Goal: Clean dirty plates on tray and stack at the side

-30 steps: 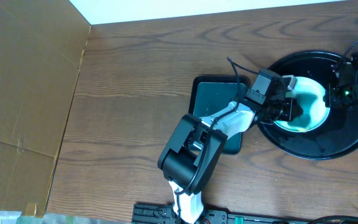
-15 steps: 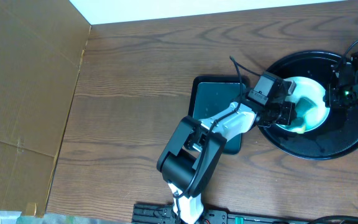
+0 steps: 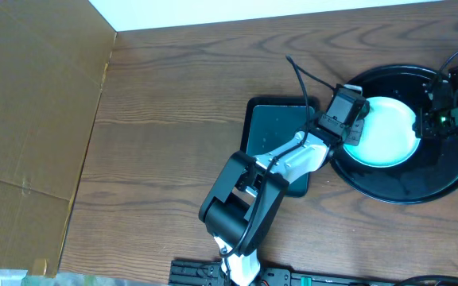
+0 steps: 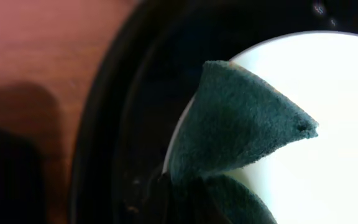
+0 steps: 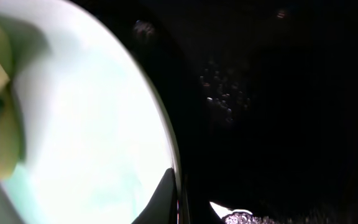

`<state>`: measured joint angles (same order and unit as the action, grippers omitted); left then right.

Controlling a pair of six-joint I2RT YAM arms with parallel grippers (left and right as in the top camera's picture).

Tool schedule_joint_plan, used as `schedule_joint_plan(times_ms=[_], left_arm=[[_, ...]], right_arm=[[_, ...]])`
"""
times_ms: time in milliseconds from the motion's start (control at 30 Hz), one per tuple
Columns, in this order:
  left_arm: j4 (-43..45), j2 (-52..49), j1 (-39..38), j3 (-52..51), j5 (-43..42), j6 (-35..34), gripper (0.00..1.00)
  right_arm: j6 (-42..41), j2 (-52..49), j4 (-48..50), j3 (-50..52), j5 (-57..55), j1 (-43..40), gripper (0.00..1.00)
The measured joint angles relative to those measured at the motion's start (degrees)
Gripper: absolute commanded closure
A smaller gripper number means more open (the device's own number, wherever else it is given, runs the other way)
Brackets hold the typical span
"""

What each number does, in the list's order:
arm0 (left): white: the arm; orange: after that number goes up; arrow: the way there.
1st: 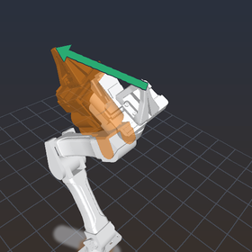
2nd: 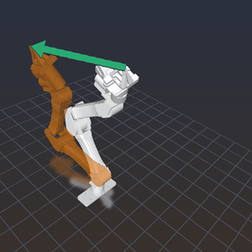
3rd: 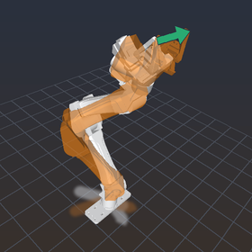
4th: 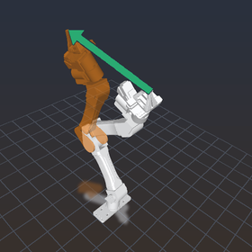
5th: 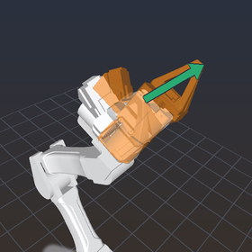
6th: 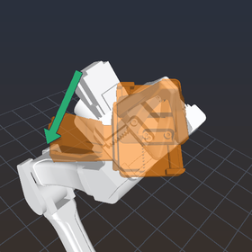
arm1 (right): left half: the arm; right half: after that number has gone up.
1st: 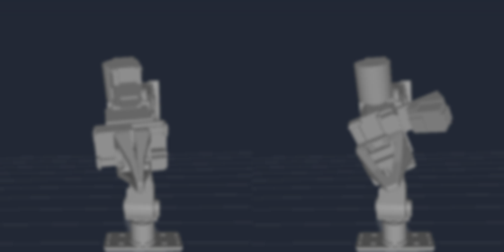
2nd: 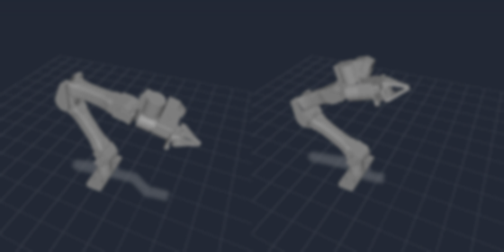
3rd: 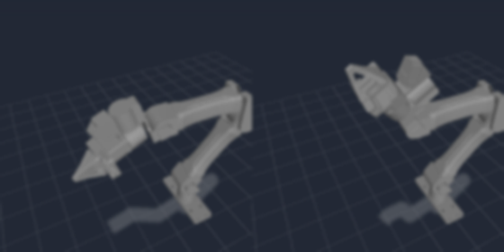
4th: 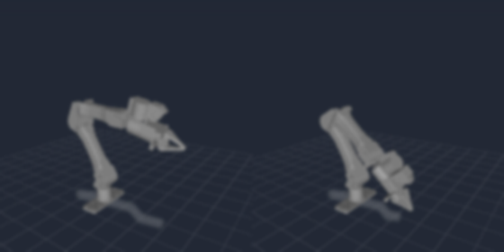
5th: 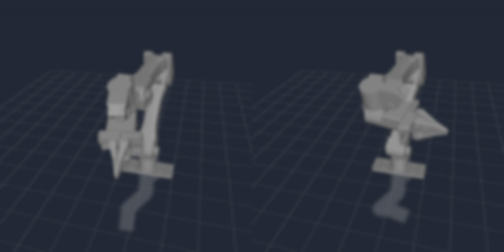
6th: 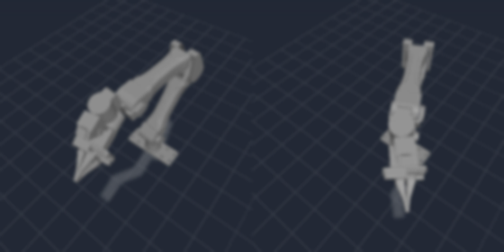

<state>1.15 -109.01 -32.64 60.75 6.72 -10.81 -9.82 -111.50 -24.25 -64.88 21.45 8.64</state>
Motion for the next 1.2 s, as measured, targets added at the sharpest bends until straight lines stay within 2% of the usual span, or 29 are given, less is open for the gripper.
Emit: schedule_joint_plan(times_ms=[267,567,700,900,1000,1200], left_arm=[[2.1,3.6,0.3,-0.8,4.7,0.7,0.93],[-0.4,21.4,4.1,-1.3,8.7,-5.6,0.93],[-9.6,26.7,6.9,-1.1,9.0,-6.4,0.93],[-25.7,24.9,11.4,-1.3,9.6,-7.7,0.93],[-28.5,22.4,12.9,-1.6,9.6,-9.9,0.92],[-28.0,17.2,15.8,-4.0,9.5,-13.1,0.92]], right_arm=[[0.0,0.0,0.0,0.0,0.2,0.2,0.99],[2.4,1.3,-0.5,0.2,-2.6,1.5,0.99],[4.1,5.6,-2.7,0.9,-8.9,3.8,0.99],[7.4,16.8,-3.5,0.9,-24.3,9.3,0.99],[9.1,20.7,-3.5,0.9,-32.9,12.4,0.99],[13.2,23.7,-3.6,0.9,-47.3,16.6,0.99]])
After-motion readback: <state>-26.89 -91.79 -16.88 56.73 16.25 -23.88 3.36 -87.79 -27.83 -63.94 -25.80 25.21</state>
